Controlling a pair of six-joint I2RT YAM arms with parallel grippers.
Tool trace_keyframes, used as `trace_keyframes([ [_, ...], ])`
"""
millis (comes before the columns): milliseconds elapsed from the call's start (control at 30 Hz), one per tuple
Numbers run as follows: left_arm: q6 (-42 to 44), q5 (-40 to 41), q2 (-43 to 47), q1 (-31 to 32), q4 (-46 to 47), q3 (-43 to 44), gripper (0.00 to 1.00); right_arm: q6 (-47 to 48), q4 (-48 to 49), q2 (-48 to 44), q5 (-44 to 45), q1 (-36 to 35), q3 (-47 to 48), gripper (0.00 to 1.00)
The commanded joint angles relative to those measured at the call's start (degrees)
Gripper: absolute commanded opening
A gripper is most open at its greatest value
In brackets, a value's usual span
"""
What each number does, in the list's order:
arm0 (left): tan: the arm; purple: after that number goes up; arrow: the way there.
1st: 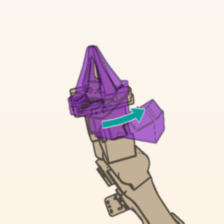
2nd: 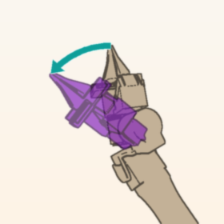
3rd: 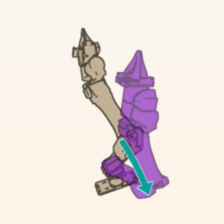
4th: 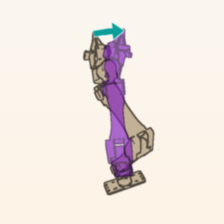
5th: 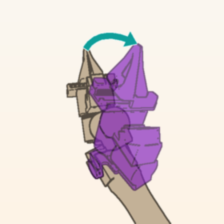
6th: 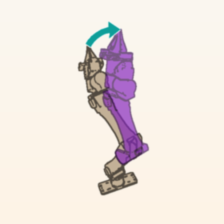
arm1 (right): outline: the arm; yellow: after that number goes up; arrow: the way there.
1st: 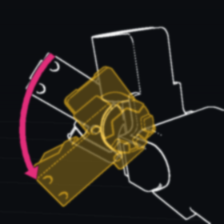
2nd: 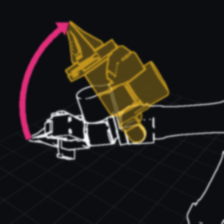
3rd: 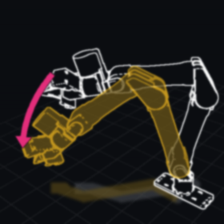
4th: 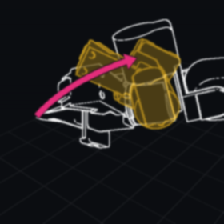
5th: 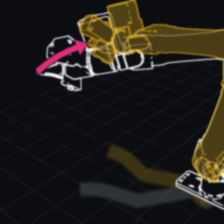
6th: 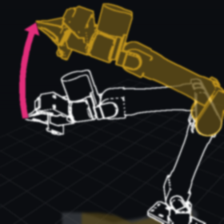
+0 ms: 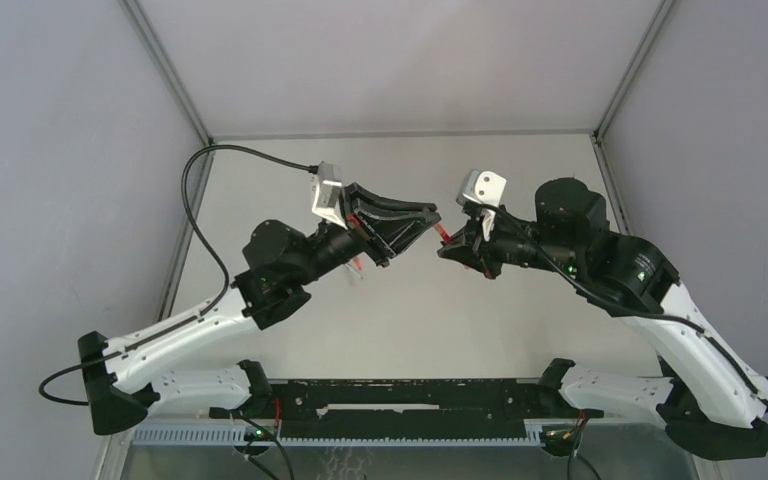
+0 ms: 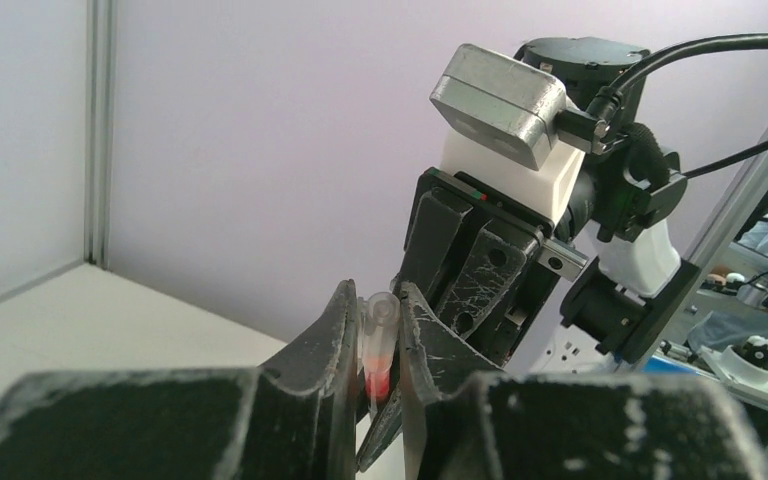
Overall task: Insert the pens into the pen caps
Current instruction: Insert the pen cap onto the pen.
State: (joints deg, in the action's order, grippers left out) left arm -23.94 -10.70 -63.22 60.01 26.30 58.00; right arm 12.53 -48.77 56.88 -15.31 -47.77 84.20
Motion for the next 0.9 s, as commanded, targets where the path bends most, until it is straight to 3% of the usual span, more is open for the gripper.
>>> trace_keyframes([
  [0,-2.1,-20.9,-8.3,7.4,-26.7,-5.7,0.00,1.4,39.3,2.4,0.7,-1.0,11.5,0.00],
  [200,-1.2,-20.2,-8.1,7.5,-28.3,-4.9,0.00,2.7,36.8,1.9,2.0,-2.3,11.7,0.00],
  [367,-0.2,-14.7,-3.9,6.3,-30.7,-4.4,0.01,2.5,31.4,-0.4,1.2,-2.5,8.1,0.00],
  [767,-3.2,-12.9,0.7,-1.8,-26.6,2.8,0.50,-3.5,26.6,-9.2,0.4,-2.5,-8.7,0.00],
  [867,-3.0,-12.9,2.0,-3.6,-26.9,5.1,0.56,-4.5,25.7,-9.8,0.7,-2.5,-9.8,0.00],
])
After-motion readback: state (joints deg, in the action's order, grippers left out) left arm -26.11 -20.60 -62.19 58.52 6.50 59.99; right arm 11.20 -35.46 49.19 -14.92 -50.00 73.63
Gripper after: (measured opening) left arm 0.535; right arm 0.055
